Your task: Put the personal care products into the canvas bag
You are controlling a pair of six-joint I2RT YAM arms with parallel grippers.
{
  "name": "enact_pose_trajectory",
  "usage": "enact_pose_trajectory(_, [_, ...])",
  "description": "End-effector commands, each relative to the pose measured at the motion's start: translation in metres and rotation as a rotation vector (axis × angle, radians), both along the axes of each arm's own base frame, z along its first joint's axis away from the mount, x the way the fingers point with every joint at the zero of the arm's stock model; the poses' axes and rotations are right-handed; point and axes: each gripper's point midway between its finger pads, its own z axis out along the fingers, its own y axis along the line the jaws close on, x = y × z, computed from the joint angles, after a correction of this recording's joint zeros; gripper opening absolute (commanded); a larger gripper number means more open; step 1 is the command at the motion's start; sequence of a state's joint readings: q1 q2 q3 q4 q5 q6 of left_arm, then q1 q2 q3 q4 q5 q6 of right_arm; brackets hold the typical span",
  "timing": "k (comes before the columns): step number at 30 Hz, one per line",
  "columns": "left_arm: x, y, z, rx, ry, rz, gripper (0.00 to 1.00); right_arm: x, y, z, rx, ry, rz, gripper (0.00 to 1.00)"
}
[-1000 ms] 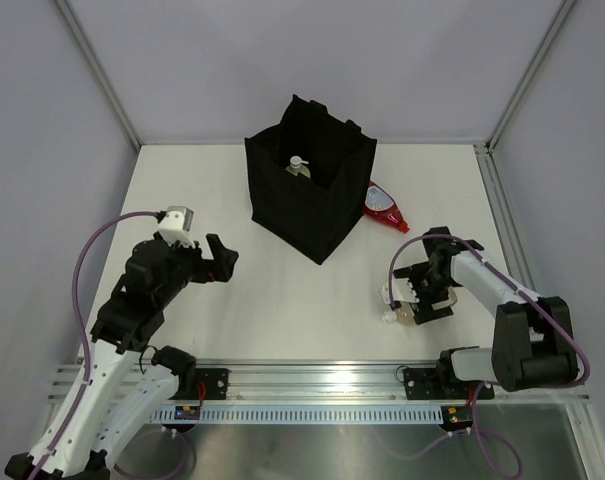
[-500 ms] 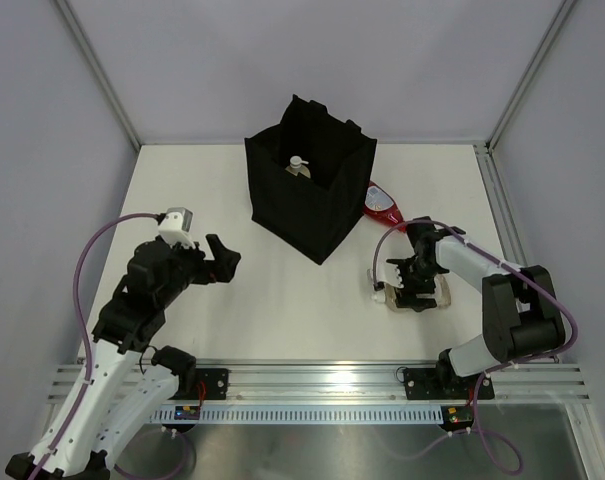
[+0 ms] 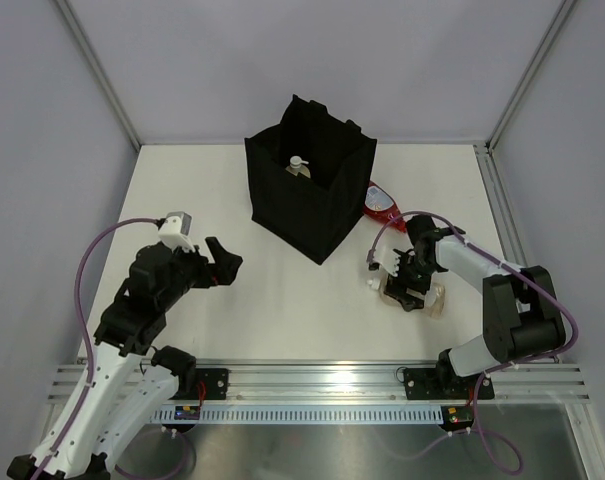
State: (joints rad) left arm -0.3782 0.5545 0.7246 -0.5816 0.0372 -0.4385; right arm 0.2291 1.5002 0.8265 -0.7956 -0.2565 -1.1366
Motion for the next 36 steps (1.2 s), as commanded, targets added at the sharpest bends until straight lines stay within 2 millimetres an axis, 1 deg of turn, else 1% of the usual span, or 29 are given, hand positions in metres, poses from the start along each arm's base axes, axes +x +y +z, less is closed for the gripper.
enact_pose_trajectory(1, [0.0,-0.006,0.021,-0.06,-0.059,-0.02,0.99,0.02,0.024,0.037,0.139,-0.079,-0.16,0.1])
enact_pose_trajectory(3, [-0.002,-0.008,0.02,-0.072,-0.056,-0.024,0.99,0.021,0.03,0.047,0.186,-0.089,-0.2,0.05])
enact_pose_trajectory(4, [-0.004,-0.008,0.02,-0.078,-0.056,-0.025,0.99,0.021,0.03,0.051,0.207,-0.08,-0.25,0.0])
enact_pose_trajectory(6, [-0.006,-0.008,0.019,-0.089,-0.052,-0.022,0.99,0.021,0.034,0.062,0.266,-0.083,-0.284,0.0])
enact_pose_trajectory(10, [-0.009,-0.008,0.019,-0.102,-0.05,-0.022,0.99,0.021,0.035,0.084,0.375,-0.064,-0.391,0.0])
enact_pose_trajectory(11, [-0.01,-0.007,0.02,-0.106,-0.055,-0.022,0.99,0.019,0.038,0.092,0.42,-0.054,-0.399,0.0])
enact_pose_trajectory(12, [-0.011,-0.007,0.021,-0.105,-0.053,-0.021,0.99,0.023,0.034,0.102,0.45,-0.066,-0.435,0.0])
enact_pose_trajectory(13, [-0.012,-0.007,0.021,-0.105,-0.052,-0.023,0.99,0.022,0.038,0.11,0.505,-0.05,-0.453,0.0])
enact_pose_trajectory(14, [-0.013,-0.006,0.023,-0.107,-0.059,-0.022,0.99,0.022,0.038,0.119,0.537,-0.049,-0.469,0.0])
enact_pose_trajectory(15, [-0.014,-0.006,0.023,-0.106,-0.058,-0.022,0.99,0.026,0.037,0.129,0.567,-0.062,-0.485,0.0])
enact_pose_trajectory(19, [-0.013,-0.006,0.021,-0.106,-0.056,-0.022,0.99,0.031,0.041,0.161,0.658,-0.071,-0.539,0.0])
enact_pose_trajectory(20, [-0.013,-0.007,0.02,-0.108,-0.055,-0.022,0.99,0.034,0.043,0.176,0.683,-0.095,-0.533,0.0])
enact_pose_trajectory(22, [-0.013,-0.007,0.021,-0.112,-0.055,-0.024,0.99,0.036,0.047,0.192,0.717,-0.094,-0.557,0.0])
enact_pose_trajectory(23, [-0.013,-0.007,0.021,-0.111,-0.056,-0.025,0.99,0.04,0.049,0.212,0.748,-0.118,-0.564,0.0])
enact_pose_trajectory(24, [-0.013,-0.007,0.022,-0.113,-0.056,-0.024,0.99,0.044,0.049,0.222,0.756,-0.148,-0.552,0.0])
enact_pose_trajectory(25, [-0.013,-0.007,0.021,-0.109,-0.053,-0.023,0.99,0.046,0.051,0.235,0.783,-0.146,-0.583,0.0])
enact_pose_trajectory(26, [-0.013,-0.007,0.022,-0.109,-0.056,-0.024,0.99,0.055,0.052,0.259,0.811,-0.193,-0.577,0.0])
enact_pose_trajectory(27, [-0.012,-0.007,0.023,-0.107,-0.057,-0.023,0.99,0.058,0.054,0.273,0.839,-0.19,-0.603,0.0])
enact_pose_trajectory(28, [-0.012,-0.007,0.023,-0.108,-0.057,-0.026,0.99,0.066,0.056,0.282,0.863,-0.187,-0.609,0.0])
enact_pose_trajectory(29, [-0.013,-0.008,0.023,-0.108,-0.052,-0.027,0.99,0.073,0.059,0.309,0.897,-0.231,-0.585,0.0])
enact_pose_trajectory(30, [-0.013,-0.008,0.026,-0.112,-0.055,-0.028,0.99,0.077,0.062,0.321,0.914,-0.238,-0.575,0.0])
enact_pose_trajectory(31, [-0.013,-0.008,0.027,-0.111,-0.047,-0.03,0.99,0.093,0.061,0.324,0.908,-0.259,-0.588,0.0])
enact_pose_trajectory(32, [-0.014,-0.009,0.031,-0.114,-0.049,-0.034,0.99,0.099,0.072,0.351,0.928,-0.314,-0.546,0.0])
enact_pose_trajectory(33, [-0.015,-0.009,0.034,-0.114,-0.051,-0.036,0.99,0.106,0.076,0.36,0.937,-0.324,-0.545,0.0])
enact_pose_trajectory(34, [-0.015,-0.009,0.034,-0.115,-0.048,-0.037,0.99,0.126,0.079,0.359,0.921,-0.34,-0.572,0.0])
enact_pose_trajectory(35, [-0.017,-0.009,0.035,-0.113,-0.048,-0.041,0.99,0.129,0.093,0.389,0.947,-0.394,-0.527,0.0])
enact_pose_trajectory(36, [-0.017,-0.009,0.038,-0.115,-0.055,-0.043,0.99,0.14,0.097,0.398,0.94,-0.427,-0.55,0.0])
